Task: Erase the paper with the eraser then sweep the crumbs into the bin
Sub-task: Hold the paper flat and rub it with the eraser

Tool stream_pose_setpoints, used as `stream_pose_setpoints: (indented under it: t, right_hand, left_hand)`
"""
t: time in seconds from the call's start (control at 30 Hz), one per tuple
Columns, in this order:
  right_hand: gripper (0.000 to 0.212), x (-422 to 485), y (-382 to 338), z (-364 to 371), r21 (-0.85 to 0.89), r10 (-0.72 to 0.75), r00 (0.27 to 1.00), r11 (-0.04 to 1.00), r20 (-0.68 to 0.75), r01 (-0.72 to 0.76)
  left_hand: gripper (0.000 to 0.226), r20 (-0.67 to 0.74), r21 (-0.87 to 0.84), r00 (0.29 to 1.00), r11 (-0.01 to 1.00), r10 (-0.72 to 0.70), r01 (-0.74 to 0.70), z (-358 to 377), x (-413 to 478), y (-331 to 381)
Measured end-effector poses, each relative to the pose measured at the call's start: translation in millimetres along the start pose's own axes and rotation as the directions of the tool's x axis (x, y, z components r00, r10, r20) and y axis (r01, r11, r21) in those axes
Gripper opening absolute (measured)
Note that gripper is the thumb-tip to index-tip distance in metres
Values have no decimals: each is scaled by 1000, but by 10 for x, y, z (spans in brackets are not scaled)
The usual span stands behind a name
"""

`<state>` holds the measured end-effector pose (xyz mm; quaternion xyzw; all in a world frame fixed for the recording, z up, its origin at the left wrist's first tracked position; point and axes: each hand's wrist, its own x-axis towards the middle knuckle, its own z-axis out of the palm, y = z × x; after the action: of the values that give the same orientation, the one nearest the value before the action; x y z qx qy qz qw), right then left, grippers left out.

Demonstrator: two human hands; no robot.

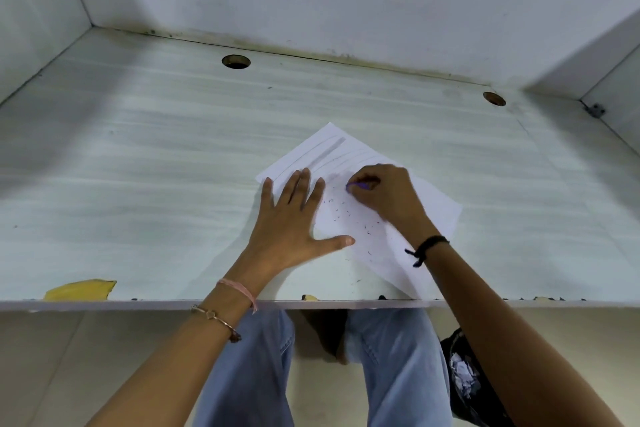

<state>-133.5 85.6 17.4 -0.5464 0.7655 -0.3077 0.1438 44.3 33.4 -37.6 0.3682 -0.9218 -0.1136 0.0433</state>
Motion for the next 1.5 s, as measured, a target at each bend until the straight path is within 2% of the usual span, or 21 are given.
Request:
stream_pose_setpoints:
  t: [0.13,0.2,0.3,0.37,0.43,0.5,0.6,0.7,0.87,1.0,1.13,1.17,1.23,1.3,1.43,1.5]
  right_hand:
    - [2,32,99,-3,79,92,996,993,2,-92]
    - [2,-39,137,-13,183,132,991,974,4,-131]
    - [10,-151,186,-53,421,199,980,887,16,-187]
    - [14,-206,190,-52,459,210,977,866,30,-200]
    - [12,-240,181,-38,431,195,980,882,38,-192]
    - [8,-266,168,-19,390,174,984,905,30,-171]
    - [5,-280,149,2,310,138,990,941,10,-134]
    - [5,-295,97,19,224,91,996,971,-24,-84]
    - [10,-274,-28,17,29,-54,997,998,62,52]
    - [9,-120,46,-77,24,34,998,999,-52,-33]
    - [11,-293,-77,28,-14,-60,994,998,90,62]
    - [12,-273,-53,0,5,-48,994,999,93,48]
    - [11,-161,33,-87,32,11,1000,999,6,-11]
    - [10,-124,9,-93,-5,21,999,1000,-36,-22]
    - [10,-283,-127,3,-71,-89,989,993,115,98]
    - [10,-164,-6,-93,-72,-26,999,997,44,30]
  left_hand:
    - [113,-11,-10,1000,1000,-4,4,4,-11,5]
    - [109,-27,-10,1000,1000,-12,12,0,-27,16]
    - [100,-189,48,982,998,-18,27,-42,-50,39]
    - [93,-294,90,956,996,5,23,-32,-41,44]
    - [88,-354,78,935,997,16,13,-19,13,42]
    - [91,-339,30,941,1000,17,-7,-19,107,60]
    - [97,-140,-64,990,998,22,-31,-16,208,136]
    - [103,-12,-26,1000,999,21,-21,8,246,182]
    - [110,-24,68,999,997,33,-32,62,270,154]
    - [106,-20,25,1000,1000,20,-19,68,275,168]
    - [115,-32,55,999,998,44,-43,68,277,160]
    - [114,-25,47,999,998,42,-41,65,276,163]
    - [107,-18,10,999,999,31,-31,65,275,169]
    - [106,-28,2,999,1000,30,-30,67,278,167]
    - [116,-43,50,998,998,51,-49,79,280,158]
    - [110,-30,18,999,999,37,-36,63,278,164]
